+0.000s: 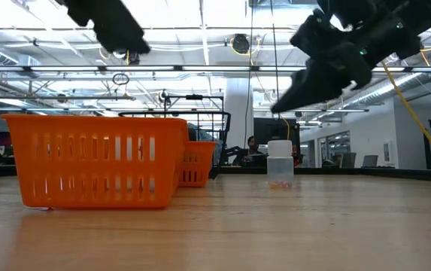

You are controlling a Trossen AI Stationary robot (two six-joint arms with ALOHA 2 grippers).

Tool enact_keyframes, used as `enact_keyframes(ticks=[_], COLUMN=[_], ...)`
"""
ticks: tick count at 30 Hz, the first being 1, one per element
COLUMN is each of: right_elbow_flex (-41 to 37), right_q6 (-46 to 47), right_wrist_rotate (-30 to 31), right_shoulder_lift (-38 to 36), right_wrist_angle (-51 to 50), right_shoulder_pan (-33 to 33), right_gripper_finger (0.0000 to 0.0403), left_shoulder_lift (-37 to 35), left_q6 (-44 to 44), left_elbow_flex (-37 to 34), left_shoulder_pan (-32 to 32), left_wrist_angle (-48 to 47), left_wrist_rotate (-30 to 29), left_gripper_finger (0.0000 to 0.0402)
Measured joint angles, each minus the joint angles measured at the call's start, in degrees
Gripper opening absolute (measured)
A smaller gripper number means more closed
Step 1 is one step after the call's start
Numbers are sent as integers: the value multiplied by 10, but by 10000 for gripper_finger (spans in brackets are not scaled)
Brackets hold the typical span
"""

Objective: Pick & Place Medicine items
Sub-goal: Put the white medicine bottle into the bottom orange bin

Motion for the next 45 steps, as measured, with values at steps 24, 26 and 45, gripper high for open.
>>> enact_keyframes(ticks=[24, 26, 45], right_elbow_flex=[-177, -187, -92], right_q6=[180, 176, 165], right_wrist_rotate=[26, 27, 35], right_shoulder_lift=[-3, 22, 282], right_wrist_angle=[157, 194, 339], right_shoulder_pan=[22, 31, 61], right_gripper_finger=[155, 155, 259], left_shoulder_lift=[-230, -230, -229], left_q6=[22, 18, -13], left_elbow_flex=[-255, -255, -255], left_shoulder_pan=[106, 115, 140], left_wrist_angle=[214, 214, 258], left_wrist_rotate=[-162, -162, -167], left_gripper_finger=[216, 216, 216])
